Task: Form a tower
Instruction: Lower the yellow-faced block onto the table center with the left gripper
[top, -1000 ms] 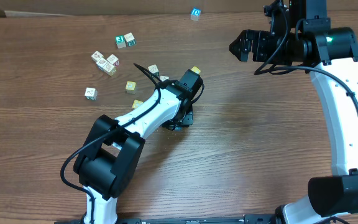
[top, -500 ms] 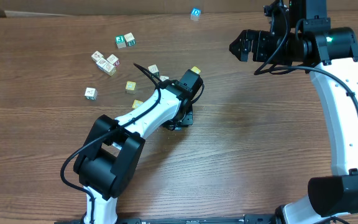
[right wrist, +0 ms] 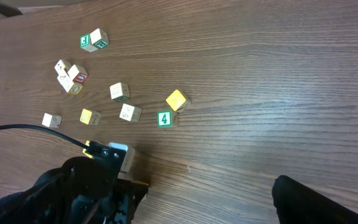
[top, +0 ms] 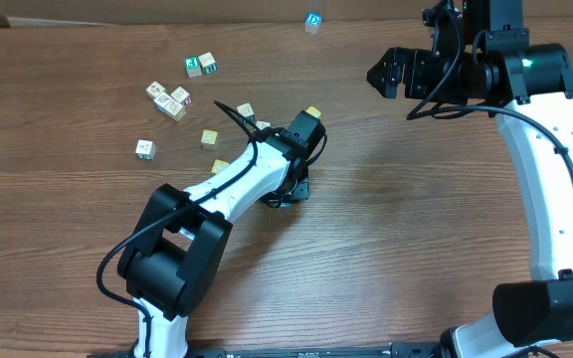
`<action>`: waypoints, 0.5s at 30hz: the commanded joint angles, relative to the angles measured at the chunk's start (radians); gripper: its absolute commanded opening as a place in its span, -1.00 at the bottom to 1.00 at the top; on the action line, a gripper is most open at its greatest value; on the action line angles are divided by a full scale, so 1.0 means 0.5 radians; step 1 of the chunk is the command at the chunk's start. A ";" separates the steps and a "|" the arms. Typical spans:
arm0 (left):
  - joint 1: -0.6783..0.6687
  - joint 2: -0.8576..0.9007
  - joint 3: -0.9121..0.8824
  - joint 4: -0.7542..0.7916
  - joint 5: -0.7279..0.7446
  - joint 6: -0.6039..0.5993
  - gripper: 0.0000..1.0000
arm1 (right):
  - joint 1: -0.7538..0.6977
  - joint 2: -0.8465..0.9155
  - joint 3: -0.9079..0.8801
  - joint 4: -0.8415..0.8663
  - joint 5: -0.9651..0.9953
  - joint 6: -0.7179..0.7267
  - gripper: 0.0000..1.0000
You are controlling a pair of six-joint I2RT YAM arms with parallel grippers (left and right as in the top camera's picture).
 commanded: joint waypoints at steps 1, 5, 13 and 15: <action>-0.004 0.012 -0.022 0.021 -0.020 0.015 -0.60 | 0.012 -0.020 0.024 0.007 0.014 -0.001 1.00; -0.005 0.012 -0.022 0.003 -0.018 0.016 -0.36 | 0.012 -0.020 0.024 0.006 0.013 -0.001 1.00; -0.005 0.013 -0.032 -0.041 -0.001 0.017 -0.24 | 0.012 -0.020 0.024 0.006 0.013 -0.001 1.00; -0.005 0.013 -0.032 -0.042 -0.001 0.016 -0.31 | 0.012 -0.020 0.024 0.006 0.013 -0.001 1.00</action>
